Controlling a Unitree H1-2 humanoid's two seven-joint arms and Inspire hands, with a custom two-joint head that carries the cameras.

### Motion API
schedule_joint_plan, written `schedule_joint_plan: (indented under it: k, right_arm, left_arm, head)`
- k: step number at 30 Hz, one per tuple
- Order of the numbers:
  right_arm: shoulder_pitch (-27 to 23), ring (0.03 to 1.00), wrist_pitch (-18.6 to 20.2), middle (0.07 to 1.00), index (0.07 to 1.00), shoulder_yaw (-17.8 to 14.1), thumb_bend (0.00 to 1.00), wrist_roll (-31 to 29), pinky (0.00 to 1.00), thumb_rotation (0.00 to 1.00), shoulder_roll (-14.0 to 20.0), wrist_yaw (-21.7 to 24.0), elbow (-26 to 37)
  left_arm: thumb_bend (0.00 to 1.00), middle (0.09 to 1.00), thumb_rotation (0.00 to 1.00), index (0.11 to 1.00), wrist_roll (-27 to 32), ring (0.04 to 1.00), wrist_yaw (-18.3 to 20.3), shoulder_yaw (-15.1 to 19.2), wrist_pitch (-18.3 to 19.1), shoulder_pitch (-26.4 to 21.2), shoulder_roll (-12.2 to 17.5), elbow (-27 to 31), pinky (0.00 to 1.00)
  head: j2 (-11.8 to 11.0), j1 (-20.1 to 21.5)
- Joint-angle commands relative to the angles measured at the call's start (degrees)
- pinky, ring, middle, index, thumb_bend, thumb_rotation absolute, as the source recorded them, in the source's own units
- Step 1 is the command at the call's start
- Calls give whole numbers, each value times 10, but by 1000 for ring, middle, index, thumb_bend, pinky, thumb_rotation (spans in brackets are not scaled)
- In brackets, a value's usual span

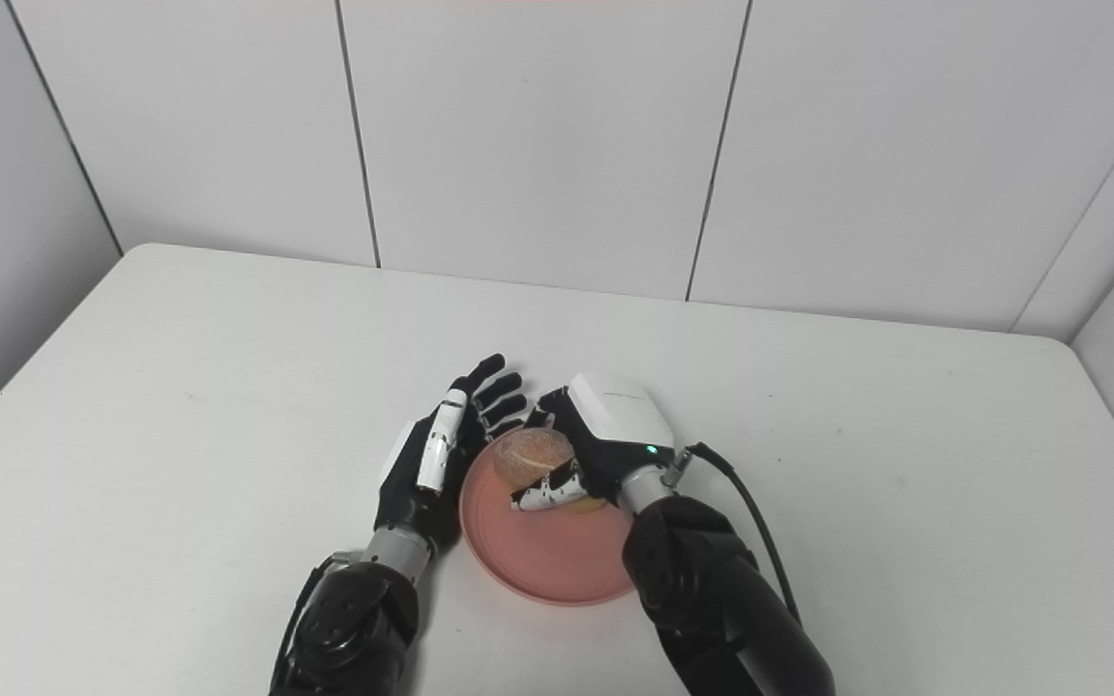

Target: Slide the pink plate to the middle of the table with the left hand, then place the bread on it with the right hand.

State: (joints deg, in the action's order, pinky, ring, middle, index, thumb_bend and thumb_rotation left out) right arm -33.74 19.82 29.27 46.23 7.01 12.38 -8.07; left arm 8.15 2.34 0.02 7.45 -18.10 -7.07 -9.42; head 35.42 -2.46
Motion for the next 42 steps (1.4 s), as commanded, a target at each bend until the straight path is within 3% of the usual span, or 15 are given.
schedule_joint_plan:
  k: [1, 2, 5, 6, 10, 15, 21, 27, 32, 39, 42]
  right_arm:
    - [-3, 337, 6, 434, 489, 0, 515, 6, 241, 159, 7, 16, 21]
    - [-3, 385, 7, 482, 491, 0, 516, 6, 281, 162, 8, 21, 26]
    - [-2, 496, 9, 589, 624, -1, 696, 8, 380, 319, 12, 35, 41]
    - [-1, 567, 11, 647, 665, -1, 743, 10, 457, 358, 12, 39, 46]
    - [-2, 729, 26, 788, 770, -1, 837, 22, 622, 439, 14, 65, 77]
    - [-2, 769, 25, 829, 818, -5, 881, 34, 650, 521, 17, 82, 104]
    - [-5, 780, 25, 839, 846, -18, 921, 36, 677, 534, 19, 99, 135]
    - [-5, 781, 24, 839, 862, -30, 998, 42, 678, 610, 23, 110, 166]
    - [-5, 856, 30, 877, 928, -39, 1000, 55, 798, 670, 30, 129, 197]
    - [29, 872, 4, 895, 957, -104, 1000, 18, 815, 742, 36, 73, 241]
    - [58, 881, 7, 931, 977, -143, 959, -11, 787, 868, 25, 42, 256]
  left_arm:
    - [351, 859, 994, 843, 6, 851, -4, 2, 38, 20, -5, -12, 819]
    - [349, 865, 998, 847, 7, 858, -4, 2, 40, 20, -5, -12, 820]
    - [343, 873, 1000, 850, 7, 867, -3, 1, 40, 20, -4, -12, 821]
    - [342, 876, 1000, 850, 6, 870, -3, 1, 40, 19, -3, -12, 822]
    - [331, 885, 1000, 858, 12, 882, -1, 2, 36, 18, -3, -15, 831]
    - [335, 891, 997, 863, 20, 886, 0, 6, 41, 19, -5, -14, 840]
    - [324, 862, 952, 841, 19, 860, -10, 8, 38, 19, -9, -13, 823]
    - [318, 858, 943, 843, 10, 855, -9, 5, 25, 18, -5, -21, 815]
    - [348, 872, 977, 868, 6, 864, -1, -2, 25, 19, 3, -23, 830]
    - [348, 863, 1000, 851, 6, 851, 3, -1, 24, 22, 11, -22, 839]
    - [345, 868, 1000, 860, 10, 856, 3, 3, 24, 23, 11, -22, 846]
  head:
    - [0, 0]
    - [0, -1]
    - [0, 0]
    - [0, 0]
    - [0, 1]
    - [-1, 2]
    - [-2, 5]
    - [-6, 9]
    - [-9, 13]
    - [-16, 25]
    - [-18, 29]
